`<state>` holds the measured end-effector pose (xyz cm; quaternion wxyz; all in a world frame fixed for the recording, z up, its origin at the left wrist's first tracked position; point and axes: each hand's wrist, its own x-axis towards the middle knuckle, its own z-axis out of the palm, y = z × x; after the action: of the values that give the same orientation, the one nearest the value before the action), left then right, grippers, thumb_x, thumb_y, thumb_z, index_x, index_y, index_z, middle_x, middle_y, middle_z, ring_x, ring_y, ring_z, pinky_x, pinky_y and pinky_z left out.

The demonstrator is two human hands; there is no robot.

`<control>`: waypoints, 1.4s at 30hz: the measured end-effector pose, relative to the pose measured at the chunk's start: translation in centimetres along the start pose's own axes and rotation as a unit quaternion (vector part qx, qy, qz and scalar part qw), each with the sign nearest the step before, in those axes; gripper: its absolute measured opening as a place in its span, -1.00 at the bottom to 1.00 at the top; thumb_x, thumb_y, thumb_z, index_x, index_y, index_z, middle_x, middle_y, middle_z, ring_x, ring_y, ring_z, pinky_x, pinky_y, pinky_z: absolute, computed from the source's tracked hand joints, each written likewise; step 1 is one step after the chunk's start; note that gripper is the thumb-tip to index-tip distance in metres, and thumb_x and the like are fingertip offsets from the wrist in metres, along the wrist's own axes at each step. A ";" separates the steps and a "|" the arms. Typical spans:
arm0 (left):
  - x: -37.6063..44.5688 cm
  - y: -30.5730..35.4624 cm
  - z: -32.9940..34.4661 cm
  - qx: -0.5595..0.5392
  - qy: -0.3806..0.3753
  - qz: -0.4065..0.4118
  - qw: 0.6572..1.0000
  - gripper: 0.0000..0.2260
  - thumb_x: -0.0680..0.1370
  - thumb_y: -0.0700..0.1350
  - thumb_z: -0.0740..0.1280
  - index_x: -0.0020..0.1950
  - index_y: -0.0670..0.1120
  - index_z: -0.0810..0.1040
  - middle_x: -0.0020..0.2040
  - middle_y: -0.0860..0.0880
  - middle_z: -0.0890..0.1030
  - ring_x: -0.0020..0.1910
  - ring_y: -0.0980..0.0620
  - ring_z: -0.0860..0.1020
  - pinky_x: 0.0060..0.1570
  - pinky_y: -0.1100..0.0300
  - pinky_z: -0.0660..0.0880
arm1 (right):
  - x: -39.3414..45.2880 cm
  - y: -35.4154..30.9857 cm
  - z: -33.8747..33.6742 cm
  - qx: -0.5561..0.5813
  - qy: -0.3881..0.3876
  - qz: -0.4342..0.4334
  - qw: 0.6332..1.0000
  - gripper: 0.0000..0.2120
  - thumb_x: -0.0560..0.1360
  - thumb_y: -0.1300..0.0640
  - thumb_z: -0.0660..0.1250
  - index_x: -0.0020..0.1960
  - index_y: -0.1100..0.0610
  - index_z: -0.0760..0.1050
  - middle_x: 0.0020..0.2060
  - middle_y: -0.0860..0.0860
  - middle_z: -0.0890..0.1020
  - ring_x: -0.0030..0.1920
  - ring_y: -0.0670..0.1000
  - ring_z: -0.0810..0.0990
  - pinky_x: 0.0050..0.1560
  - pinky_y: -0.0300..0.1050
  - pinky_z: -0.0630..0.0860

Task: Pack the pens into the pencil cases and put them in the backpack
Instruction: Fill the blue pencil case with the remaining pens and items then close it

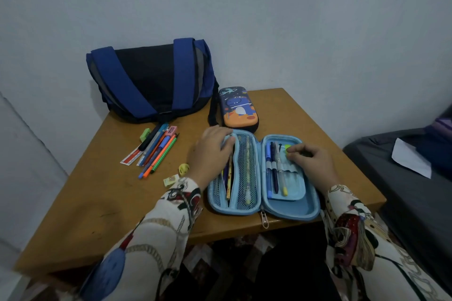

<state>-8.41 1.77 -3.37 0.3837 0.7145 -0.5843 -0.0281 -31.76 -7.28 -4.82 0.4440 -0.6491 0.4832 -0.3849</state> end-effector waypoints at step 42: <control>-0.5 -4.0 -1.3 0.177 0.061 -0.170 0.968 -0.75 0.61 -0.23 0.17 0.24 -0.12 0.52 0.17 -0.17 0.49 0.20 -0.13 0.40 0.10 0.05 0.42 | -2.9 -5.1 9.3 -0.324 -0.008 -0.155 0.933 -0.76 0.50 -0.04 0.25 -0.29 0.01 0.53 -0.39 -0.10 0.51 -0.19 -0.01 0.49 0.16 -0.02 0.22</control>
<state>-4.68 3.01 -4.96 0.2754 0.8602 -0.4257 0.0549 -22.31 -1.90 -3.10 0.1487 -0.8276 0.4712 -0.2664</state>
